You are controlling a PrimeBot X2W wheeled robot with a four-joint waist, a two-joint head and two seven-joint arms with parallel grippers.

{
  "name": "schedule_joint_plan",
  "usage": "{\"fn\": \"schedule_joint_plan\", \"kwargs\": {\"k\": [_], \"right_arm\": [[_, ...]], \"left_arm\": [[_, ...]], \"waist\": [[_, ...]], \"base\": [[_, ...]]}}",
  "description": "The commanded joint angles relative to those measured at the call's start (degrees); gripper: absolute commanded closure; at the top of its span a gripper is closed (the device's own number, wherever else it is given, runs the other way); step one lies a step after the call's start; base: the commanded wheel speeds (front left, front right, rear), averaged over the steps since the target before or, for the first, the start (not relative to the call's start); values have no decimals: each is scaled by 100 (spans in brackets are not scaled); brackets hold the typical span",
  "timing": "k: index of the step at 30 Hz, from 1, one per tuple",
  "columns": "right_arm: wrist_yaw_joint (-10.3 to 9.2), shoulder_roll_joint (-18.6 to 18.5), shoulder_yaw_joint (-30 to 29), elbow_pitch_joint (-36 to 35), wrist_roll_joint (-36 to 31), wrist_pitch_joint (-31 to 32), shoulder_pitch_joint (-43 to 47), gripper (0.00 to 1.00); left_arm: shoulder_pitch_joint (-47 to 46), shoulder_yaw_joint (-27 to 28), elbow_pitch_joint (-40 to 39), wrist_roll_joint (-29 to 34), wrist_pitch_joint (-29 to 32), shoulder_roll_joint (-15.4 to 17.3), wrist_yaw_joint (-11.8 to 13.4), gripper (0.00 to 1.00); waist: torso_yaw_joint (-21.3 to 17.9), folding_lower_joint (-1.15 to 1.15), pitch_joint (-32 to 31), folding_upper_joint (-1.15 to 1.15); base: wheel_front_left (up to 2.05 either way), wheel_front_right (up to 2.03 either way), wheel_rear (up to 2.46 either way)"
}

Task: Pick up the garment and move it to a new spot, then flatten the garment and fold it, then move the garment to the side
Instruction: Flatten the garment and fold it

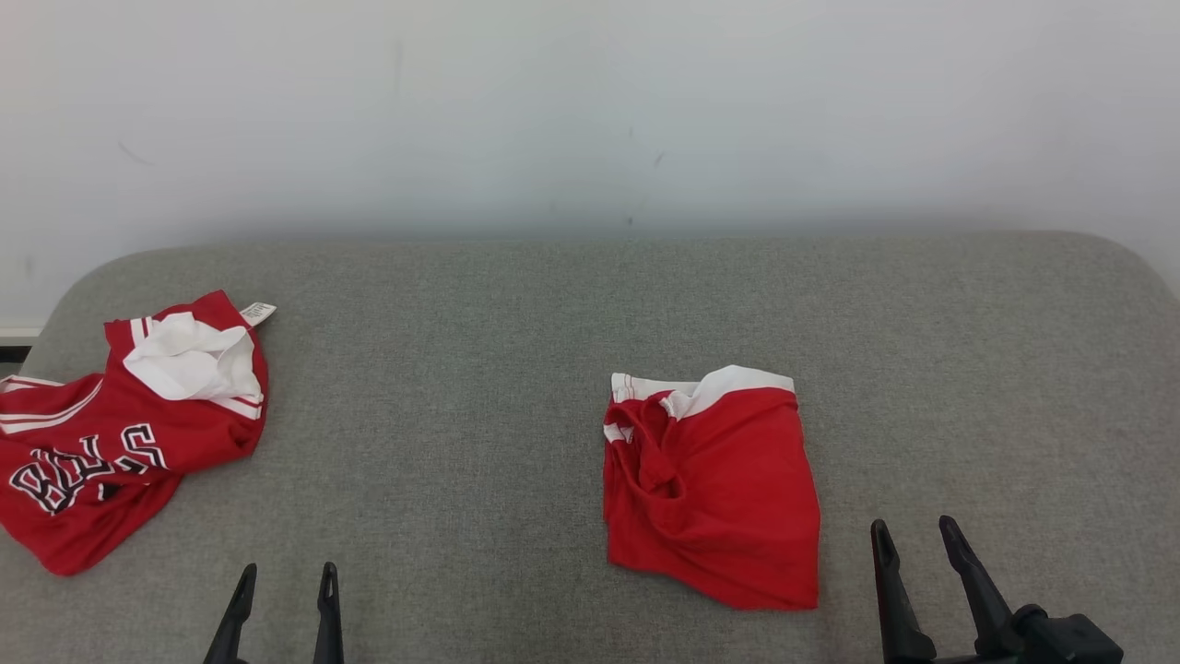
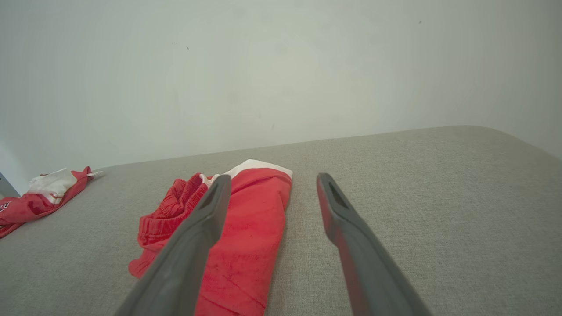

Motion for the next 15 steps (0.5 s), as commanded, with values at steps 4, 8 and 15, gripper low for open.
{"fn": "schedule_joint_plan", "kwargs": {"k": [4, 8, 15], "right_arm": [[-14, 35, -21, 35, -57, -26, 56, 0], [-14, 38, -7, 46, -74, -26, 44, 0], [-14, 43, -10, 77, -83, -26, 60, 0]], "left_arm": [[87, -25, 19, 38, -18, 3, 32, 0], [96, -42, 16, 33, -18, 0, 56, 0], [96, -62, 6, 31, -18, -2, 51, 0]], "waist": [[12, 0, -14, 0], [16, 0, -18, 0], [25, 0, -19, 0]], "base": [[0, 0, 0], [0, 0, 0], [0, 0, 0]]}}
